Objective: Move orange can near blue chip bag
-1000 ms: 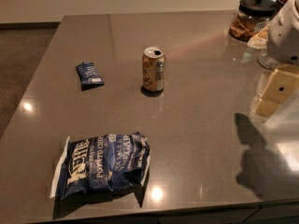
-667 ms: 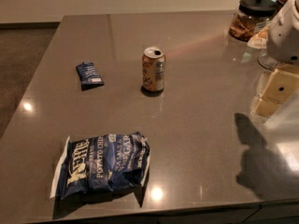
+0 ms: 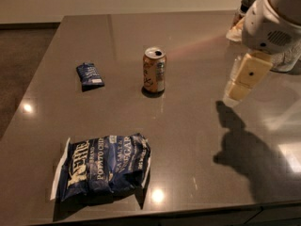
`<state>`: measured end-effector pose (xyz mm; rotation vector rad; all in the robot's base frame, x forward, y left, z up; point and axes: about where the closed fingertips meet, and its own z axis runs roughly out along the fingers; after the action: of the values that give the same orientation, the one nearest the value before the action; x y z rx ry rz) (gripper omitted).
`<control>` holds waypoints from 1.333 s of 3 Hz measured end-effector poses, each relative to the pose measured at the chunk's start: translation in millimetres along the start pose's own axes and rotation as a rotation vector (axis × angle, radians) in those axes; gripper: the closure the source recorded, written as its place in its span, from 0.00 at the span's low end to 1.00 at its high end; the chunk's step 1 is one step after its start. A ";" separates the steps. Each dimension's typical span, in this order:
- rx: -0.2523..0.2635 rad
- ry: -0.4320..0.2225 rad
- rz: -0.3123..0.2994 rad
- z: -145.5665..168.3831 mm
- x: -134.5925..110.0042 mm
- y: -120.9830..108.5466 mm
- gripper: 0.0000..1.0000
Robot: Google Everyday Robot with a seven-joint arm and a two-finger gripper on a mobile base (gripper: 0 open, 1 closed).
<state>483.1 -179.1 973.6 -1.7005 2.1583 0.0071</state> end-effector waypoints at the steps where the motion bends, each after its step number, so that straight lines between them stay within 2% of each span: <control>1: -0.044 -0.088 0.014 30.6 -33.8 -23.8 0.00; 2: -0.047 -0.156 0.028 53.1 -59.7 -39.8 0.00; 3: -0.060 -0.221 0.067 89.6 -87.1 -60.9 0.00; 4: -0.088 -0.265 0.097 113.3 -107.7 -70.9 0.00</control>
Offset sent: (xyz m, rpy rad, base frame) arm 0.0971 0.0857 -0.0327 0.2466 -0.0031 0.0258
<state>603.3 -69.9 918.4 -1.5405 2.0637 0.3393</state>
